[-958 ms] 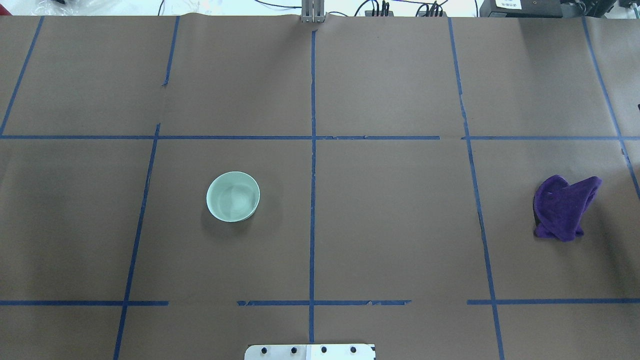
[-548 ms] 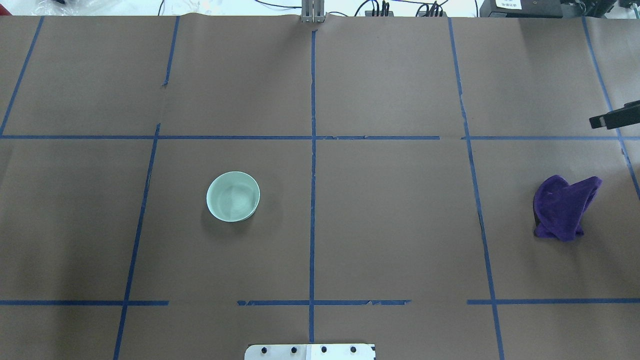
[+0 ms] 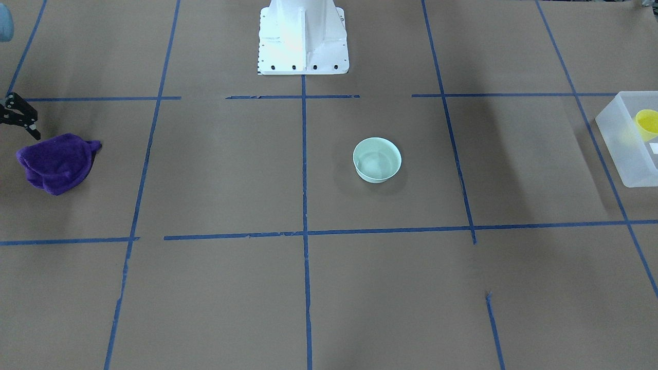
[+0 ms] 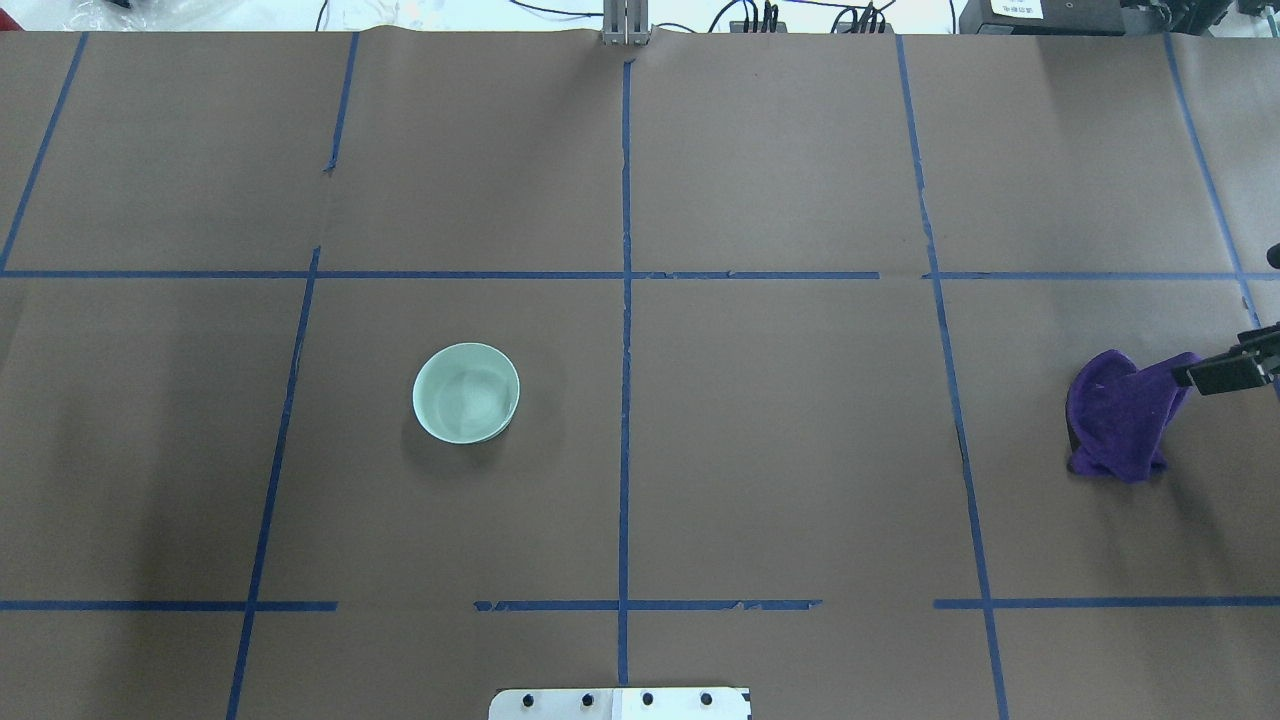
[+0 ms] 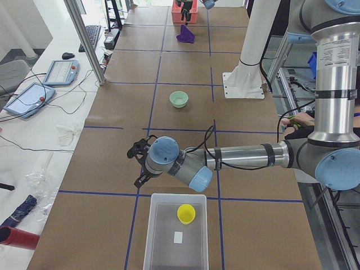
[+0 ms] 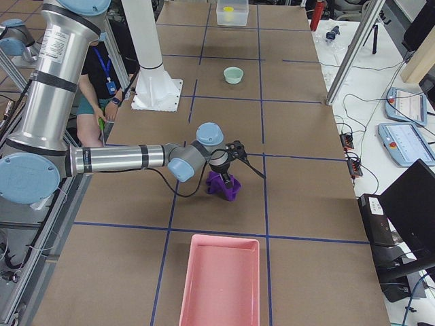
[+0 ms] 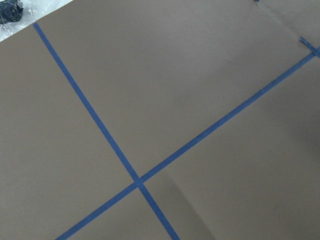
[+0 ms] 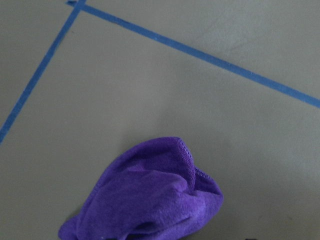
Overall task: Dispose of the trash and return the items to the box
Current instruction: 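Reach the right gripper down to the purple cloth, then grasp the purple cloth with the right gripper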
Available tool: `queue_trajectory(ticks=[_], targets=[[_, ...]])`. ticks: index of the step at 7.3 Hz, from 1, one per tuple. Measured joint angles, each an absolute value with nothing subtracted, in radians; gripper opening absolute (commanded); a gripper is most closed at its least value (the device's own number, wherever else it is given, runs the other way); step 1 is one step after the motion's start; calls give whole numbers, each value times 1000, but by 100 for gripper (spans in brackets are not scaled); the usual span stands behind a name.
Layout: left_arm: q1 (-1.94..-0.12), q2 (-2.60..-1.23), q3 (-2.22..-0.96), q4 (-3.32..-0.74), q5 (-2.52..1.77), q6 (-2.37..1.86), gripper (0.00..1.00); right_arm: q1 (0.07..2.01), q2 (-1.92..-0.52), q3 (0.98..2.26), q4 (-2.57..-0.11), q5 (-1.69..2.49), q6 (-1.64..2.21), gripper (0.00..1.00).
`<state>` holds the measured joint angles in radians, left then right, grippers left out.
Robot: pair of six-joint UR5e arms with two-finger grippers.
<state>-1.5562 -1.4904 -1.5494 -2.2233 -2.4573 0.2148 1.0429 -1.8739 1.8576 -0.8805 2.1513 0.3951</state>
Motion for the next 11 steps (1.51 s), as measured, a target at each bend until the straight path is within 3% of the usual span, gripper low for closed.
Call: queue_trajectory(ticks=[1, 2, 3, 5, 11], targets=[[-1557, -1490, -1552, -2223, -2458, 215, 100, 1023, -1873, 1839, -875, 2147, 395, 53], [-1557, -1490, -1552, -2223, -2458, 215, 100, 1011, -1862, 1827, -874, 2145, 395, 63], [-1558, -1489, -1552, -2223, -2458, 215, 100, 1004, -1847, 1822, -873, 2144, 395, 96], [-1557, -1491, -1552, -2223, -2458, 215, 100, 1003, -1824, 1825, -871, 2139, 443, 100], [-1557, -1504, -1562, -2223, -2455, 214, 100, 992, -1847, 1850, -835, 2000, 848, 96]])
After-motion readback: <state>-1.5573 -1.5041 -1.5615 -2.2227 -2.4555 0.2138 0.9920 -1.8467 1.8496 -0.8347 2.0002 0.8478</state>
